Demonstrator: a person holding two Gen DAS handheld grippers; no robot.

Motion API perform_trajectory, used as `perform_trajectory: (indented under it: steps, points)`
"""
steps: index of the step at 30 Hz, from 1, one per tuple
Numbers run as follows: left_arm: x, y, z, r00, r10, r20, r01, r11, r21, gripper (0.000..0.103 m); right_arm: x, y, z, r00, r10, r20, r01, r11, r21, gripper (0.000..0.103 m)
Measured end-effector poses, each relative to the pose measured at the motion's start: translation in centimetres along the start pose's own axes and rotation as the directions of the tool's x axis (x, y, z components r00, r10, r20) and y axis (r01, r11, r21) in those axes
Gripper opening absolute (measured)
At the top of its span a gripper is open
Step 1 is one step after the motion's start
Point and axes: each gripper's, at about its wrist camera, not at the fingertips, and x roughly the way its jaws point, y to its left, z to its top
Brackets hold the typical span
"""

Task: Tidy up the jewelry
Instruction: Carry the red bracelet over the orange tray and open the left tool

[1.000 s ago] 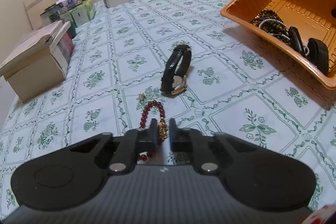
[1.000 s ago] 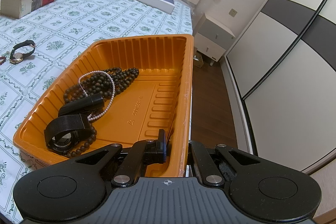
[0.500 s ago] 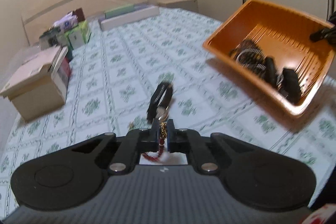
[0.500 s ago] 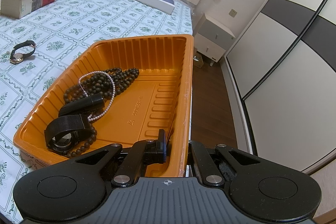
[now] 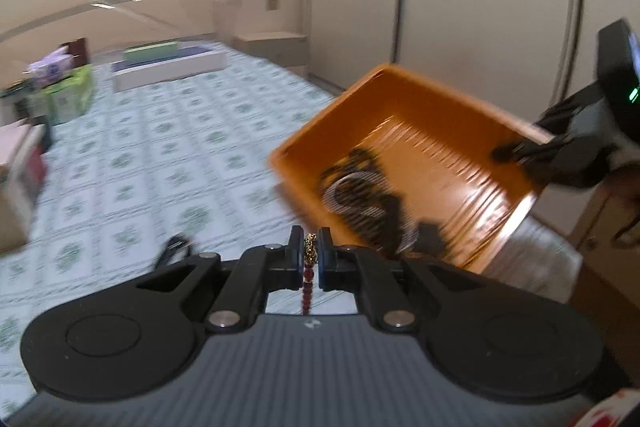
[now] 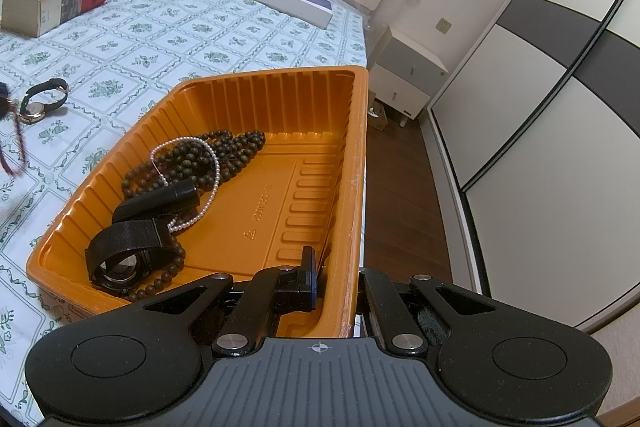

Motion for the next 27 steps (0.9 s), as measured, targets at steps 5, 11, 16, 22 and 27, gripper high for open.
perform_trajectory:
  steps: [5, 11, 16, 22, 27]
  points:
    - [1.6, -2.6, 2.0, 0.988, -0.153, 0.018, 0.154, 0.987, -0.053, 0.006, -0.1, 0.0, 0.2, 1.0, 0.001, 0.001, -0.001, 1.0, 0.005, 0.004]
    - [3.3, -5.3, 3.0, 0.97, -0.242, 0.018, 0.242, 0.969, -0.036, 0.006, -0.3, 0.1, 0.3, 1.0, 0.002, 0.001, -0.002, 1.0, 0.007, 0.004]
    - [4.9, -6.4, 2.6, 0.959, -0.283, -0.014, 0.282, 0.958, -0.039, 0.006, -0.3, 0.2, 0.2, 1.0, 0.001, 0.001, -0.001, 1.0, 0.008, 0.004]
    - [5.8, -6.9, 2.0, 0.958, -0.283, -0.043, 0.282, 0.959, -0.029, 0.006, -0.2, 0.3, 0.3, 1.0, 0.003, 0.0, -0.003, 1.0, 0.009, 0.004]
    - [5.9, -6.8, 1.9, 0.961, -0.274, -0.044, 0.273, 0.962, -0.022, 0.021, -0.2, 0.3, 0.3, 1.0, 0.002, 0.0, -0.002, 1.0, 0.009, 0.004]
